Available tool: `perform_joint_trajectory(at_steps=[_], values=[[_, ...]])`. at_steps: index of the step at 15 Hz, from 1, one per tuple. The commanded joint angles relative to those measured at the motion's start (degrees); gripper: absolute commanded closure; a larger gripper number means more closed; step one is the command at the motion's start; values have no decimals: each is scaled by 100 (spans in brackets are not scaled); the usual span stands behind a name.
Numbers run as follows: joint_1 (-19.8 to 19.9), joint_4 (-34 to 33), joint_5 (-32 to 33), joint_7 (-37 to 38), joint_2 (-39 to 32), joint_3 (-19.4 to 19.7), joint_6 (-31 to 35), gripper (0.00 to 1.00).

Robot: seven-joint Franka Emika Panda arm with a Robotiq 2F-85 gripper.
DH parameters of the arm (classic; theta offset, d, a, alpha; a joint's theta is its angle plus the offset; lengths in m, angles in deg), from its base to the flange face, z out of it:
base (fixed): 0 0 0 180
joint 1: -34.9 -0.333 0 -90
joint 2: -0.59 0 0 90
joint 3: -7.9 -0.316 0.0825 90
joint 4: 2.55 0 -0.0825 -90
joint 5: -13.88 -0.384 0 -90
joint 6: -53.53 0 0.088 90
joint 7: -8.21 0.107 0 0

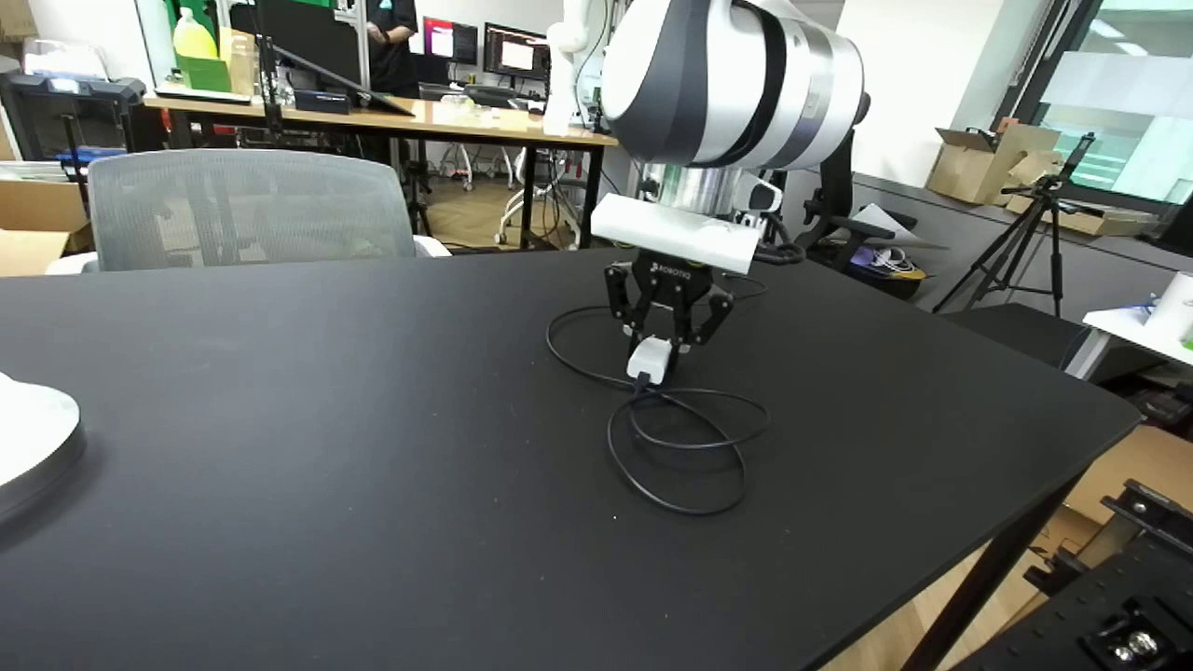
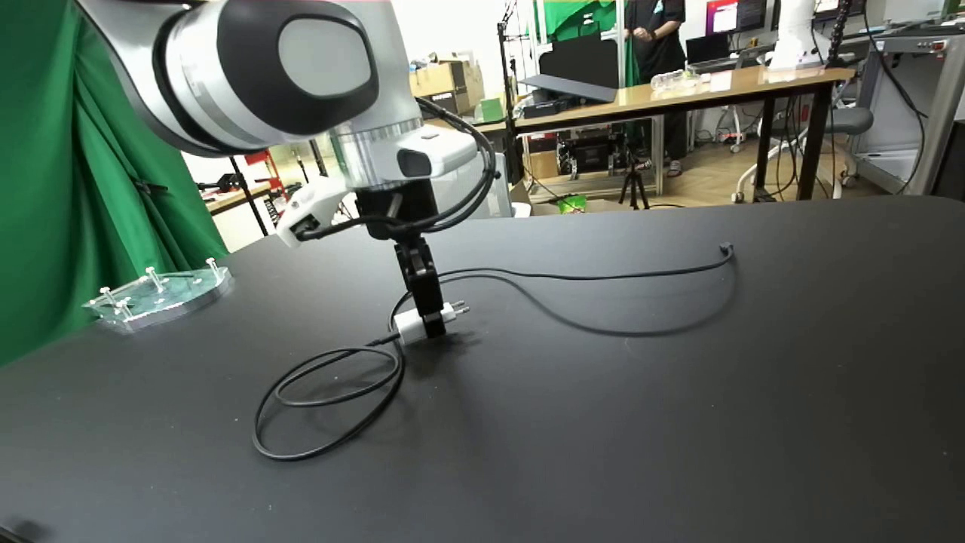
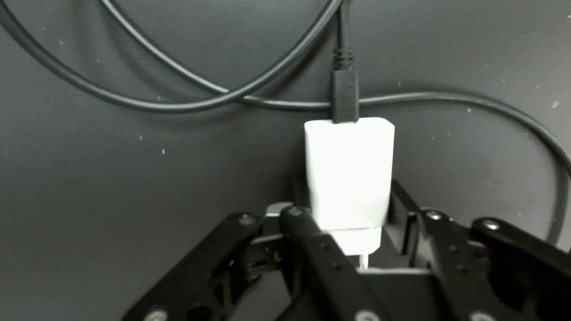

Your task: Unravel the charger

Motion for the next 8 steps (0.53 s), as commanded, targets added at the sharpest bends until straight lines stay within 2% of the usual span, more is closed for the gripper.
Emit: perform_joint_trajectory(at_steps=[1,6,8], values=[[-878,212,809,343,437,902,312,81],[-2402,219,2426,1046,718,2617,1004,81],[-3221,168,3084,1382,663,3559,1487,81]])
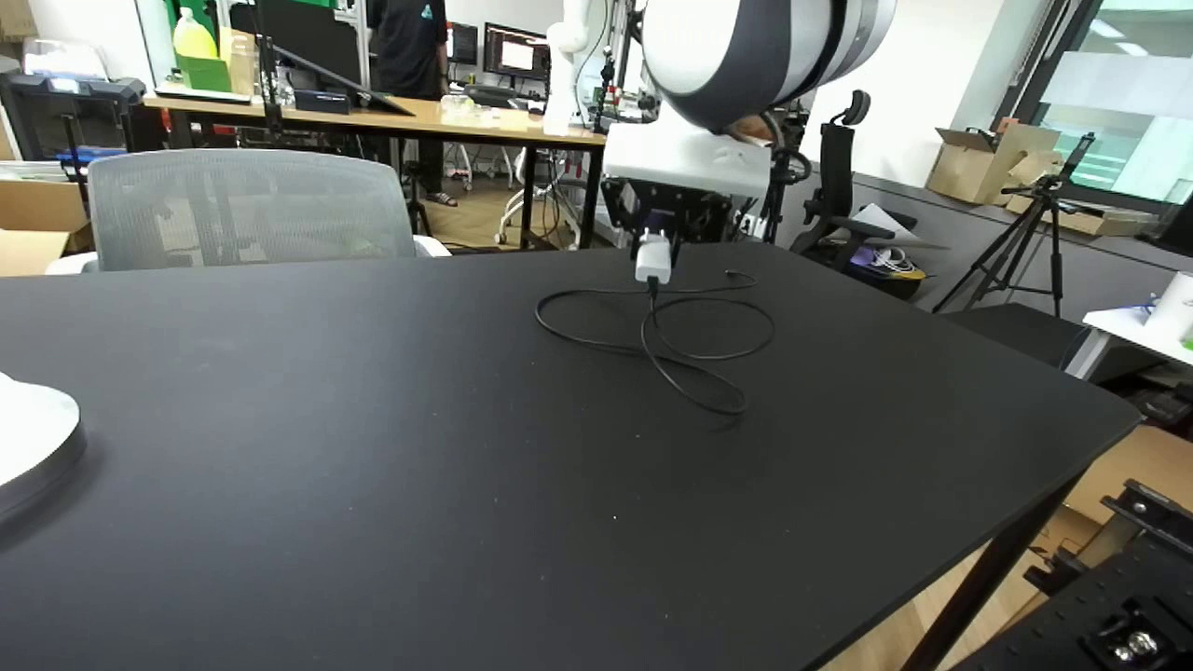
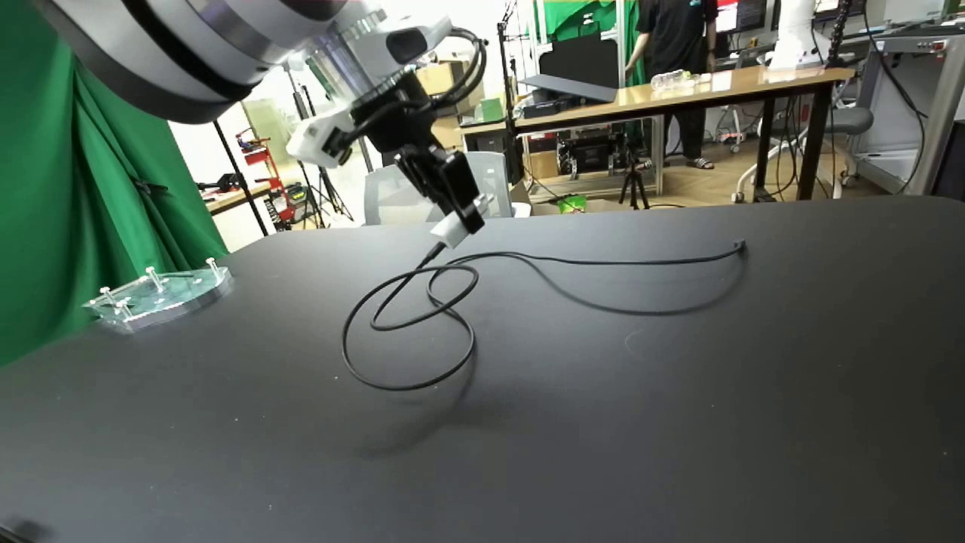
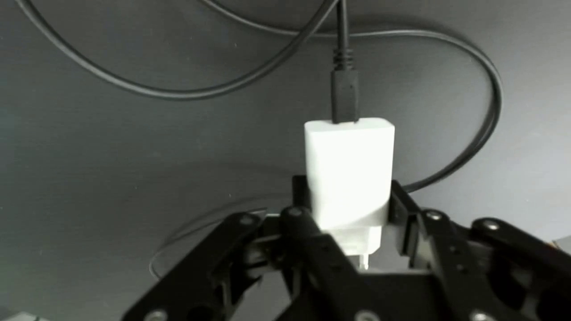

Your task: Unravel the charger

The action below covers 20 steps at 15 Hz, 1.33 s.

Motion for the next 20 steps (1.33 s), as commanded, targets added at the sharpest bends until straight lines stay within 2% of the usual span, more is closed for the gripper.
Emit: perform_joint_trajectory(at_steps=[1,2,3,5,6,7,9,11,13,14,17,18,19,20], values=[[-1328,27,1115,723,23,1538,749,81],[-1687,-44,1356,850,-128,1983,1027,81],[-2114,60,1295,866,-136,2408,1195,81],[-1969,356,1079,639,353,2095,886,81],[-1729,512,1024,462,677,1732,679,81],[-1324,705,959,218,1083,1188,459,81],[-749,1002,720,-285,1455,394,212,81],[-70,1297,-80,-1190,1842,-554,-225,81],[656,1334,-1056,-1724,2112,-1486,-992,81],[978,1118,-1318,-1577,1974,-1737,-1239,81],[1689,872,-1319,-1010,1925,-2142,-1735,81],[1877,775,-1389,-977,1918,-2241,-2088,31],[2054,732,-1471,-1067,1910,-2320,-2321,30],[2113,896,-1322,-1220,1903,-2456,-1893,48]])
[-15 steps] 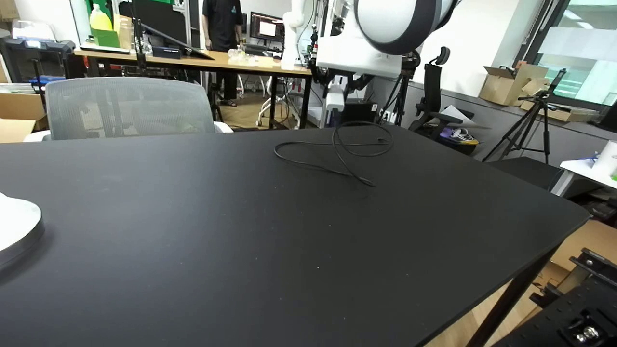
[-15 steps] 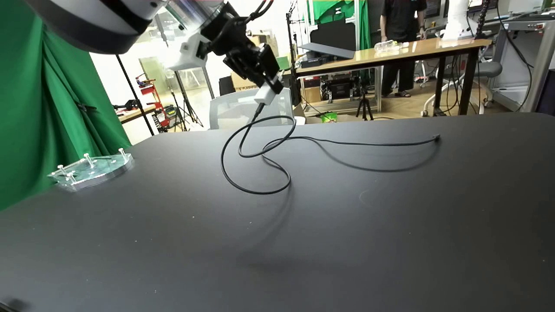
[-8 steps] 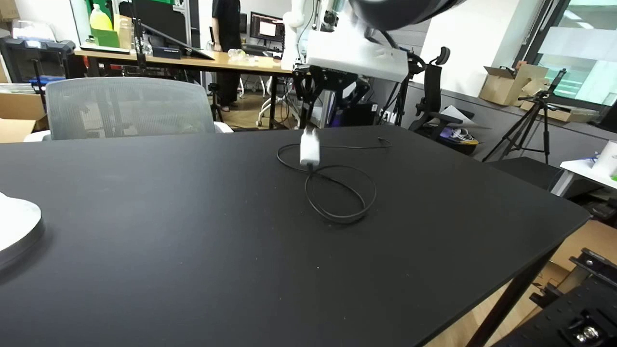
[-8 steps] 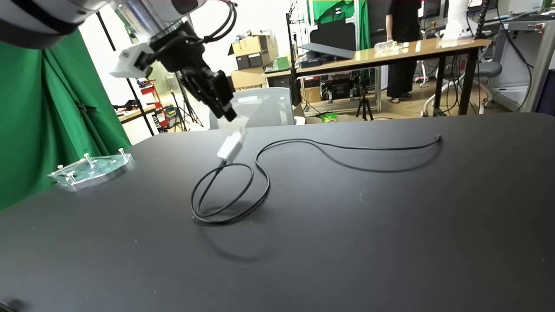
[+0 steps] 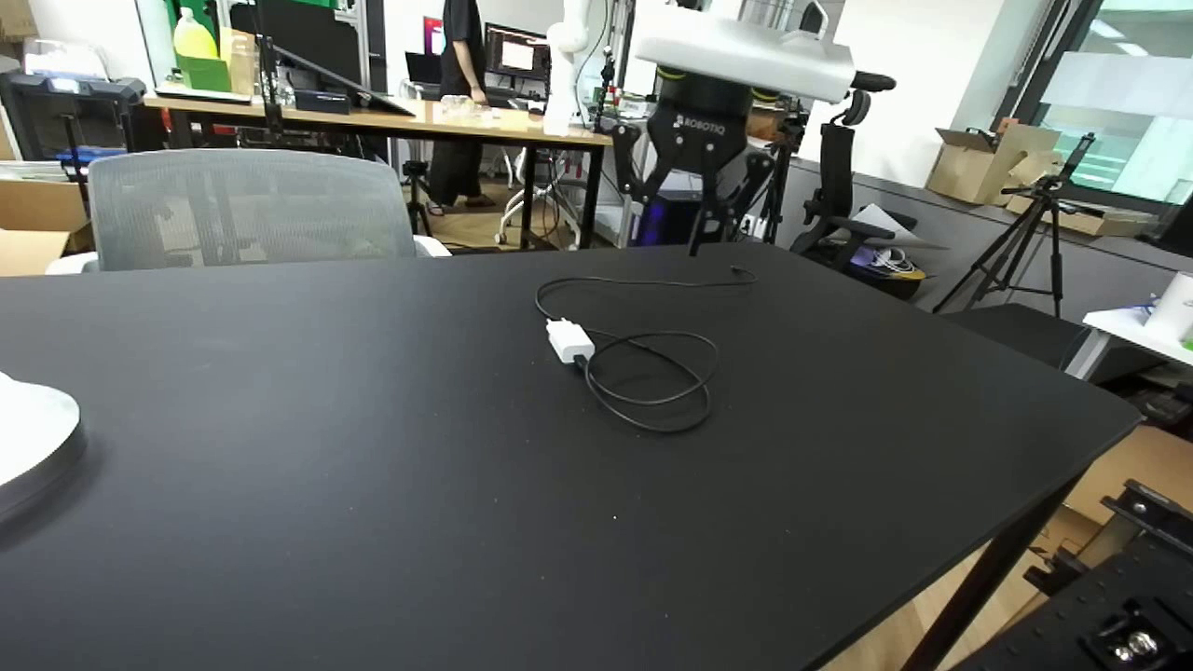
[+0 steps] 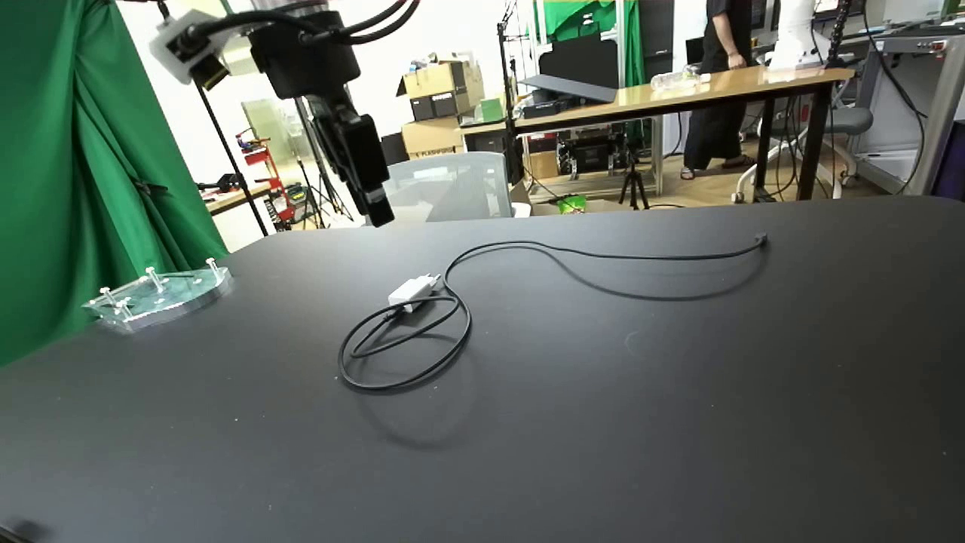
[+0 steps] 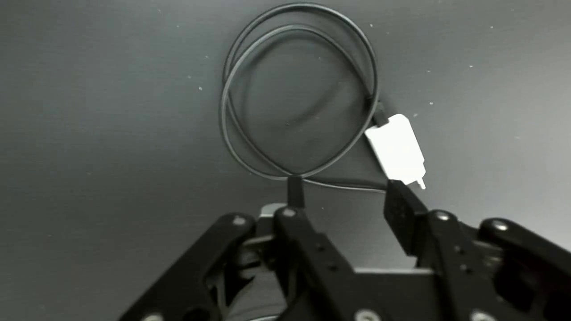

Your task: Unravel the charger

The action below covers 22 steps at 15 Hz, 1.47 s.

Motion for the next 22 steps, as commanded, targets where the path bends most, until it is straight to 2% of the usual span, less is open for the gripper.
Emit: perform_joint_trajectory(at_steps=[1,2,3,4,7,10,14,16,17,22], values=[[482,-53,-11,1,0,-390,-179,42],[542,-76,-19,2,-1,-402,-246,36],[564,-83,-23,2,-3,-415,-276,5],[597,-87,-46,-37,-12,-451,-242,7],[764,-168,-230,-349,-73,-591,-434,0],[885,-323,-324,-830,-193,-663,-730,0],[1056,-961,-982,-2172,-656,-758,-1843,1],[1141,-1356,-902,-2677,-963,-738,-2454,0],[1053,-838,-818,-2241,-579,-737,-1928,0],[1073,-922,-815,-2320,-715,-747,-1954,0]])
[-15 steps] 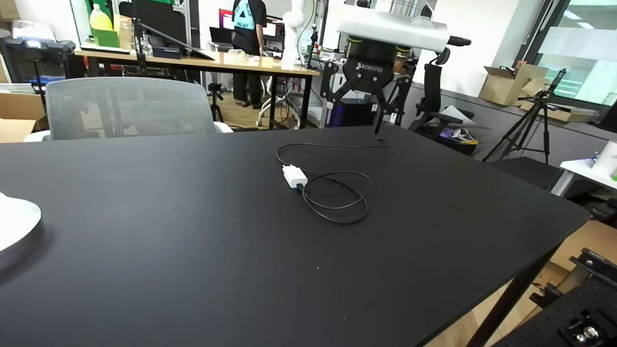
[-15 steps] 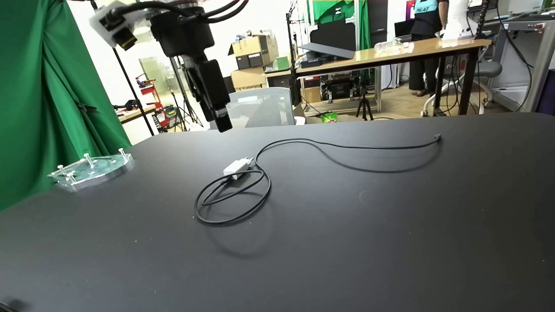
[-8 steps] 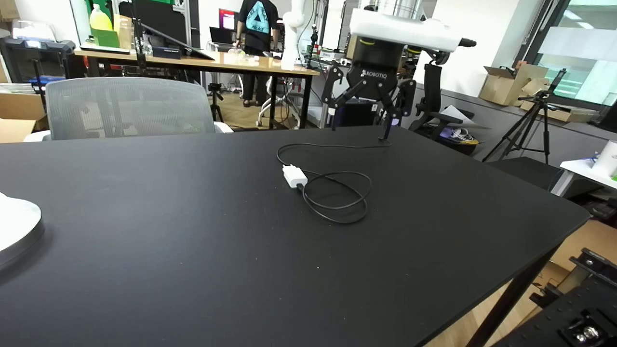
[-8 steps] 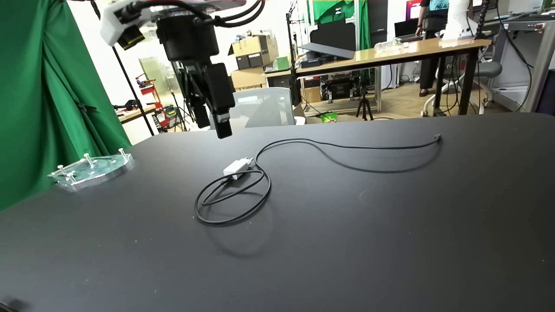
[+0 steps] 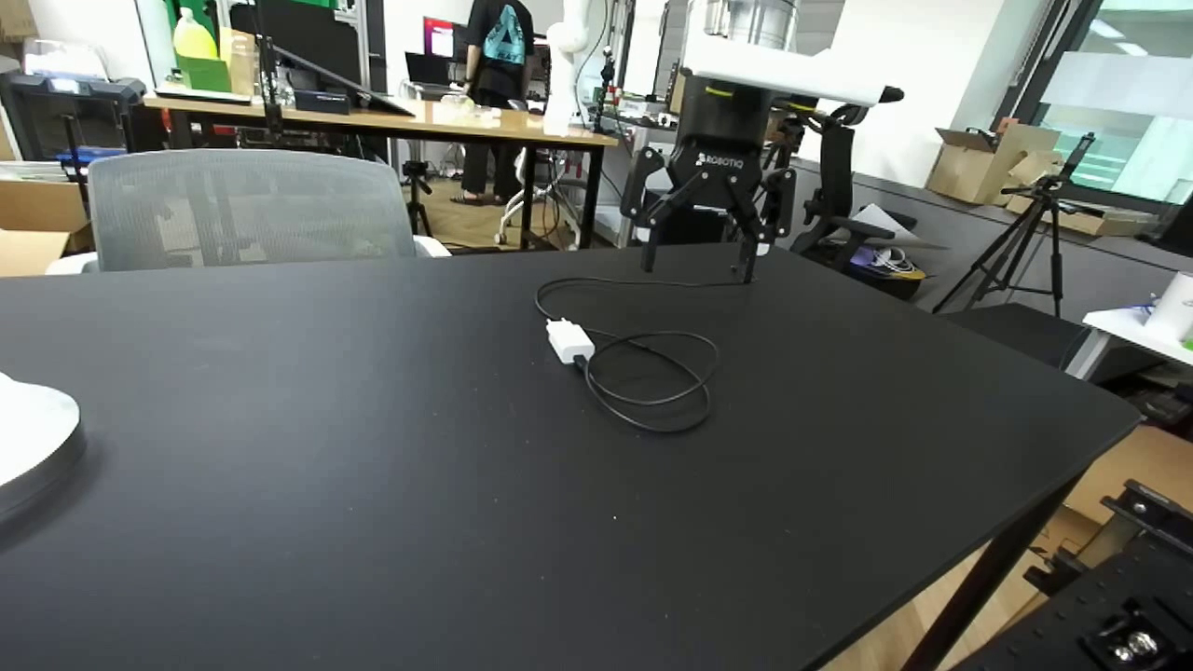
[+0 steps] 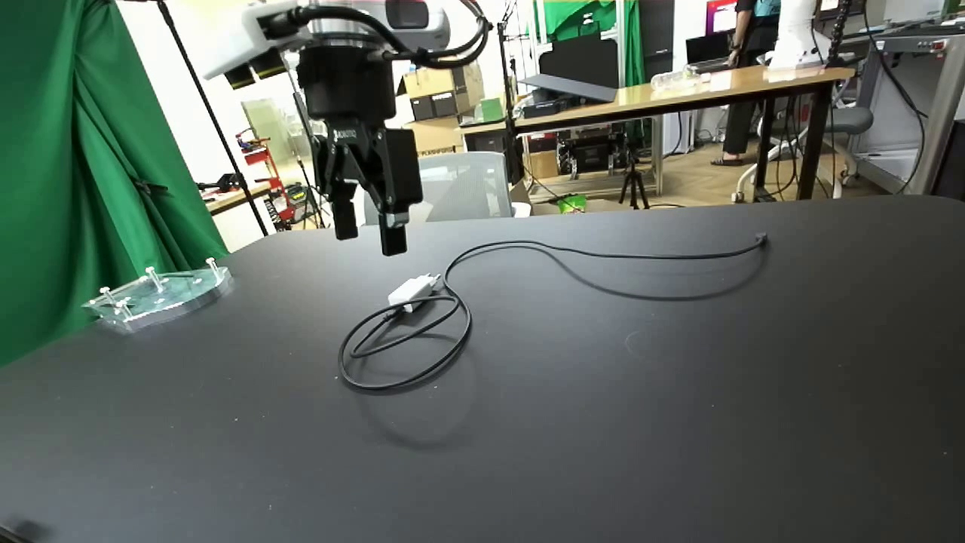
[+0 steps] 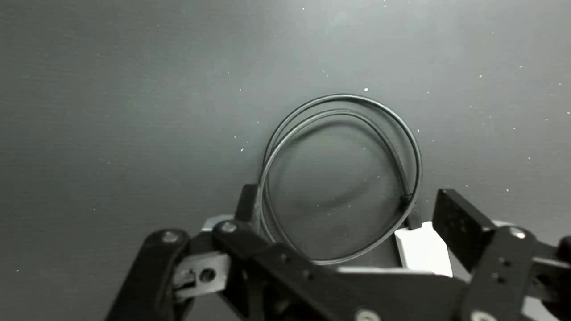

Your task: Unravel the charger

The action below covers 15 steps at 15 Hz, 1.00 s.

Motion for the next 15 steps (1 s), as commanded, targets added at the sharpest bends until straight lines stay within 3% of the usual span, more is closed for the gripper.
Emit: perform_joint_trajectory(at_steps=[1,6,7,8,15], values=[[48,-71,150,-14,-52,-42,17,0],[-93,-840,1556,-143,-701,-1,-21,0],[-62,-1068,1365,-199,-883,-57,-290,0],[-46,-556,1337,-99,-483,-32,24,0],[-75,-959,1332,-174,-891,-44,-135,0]])
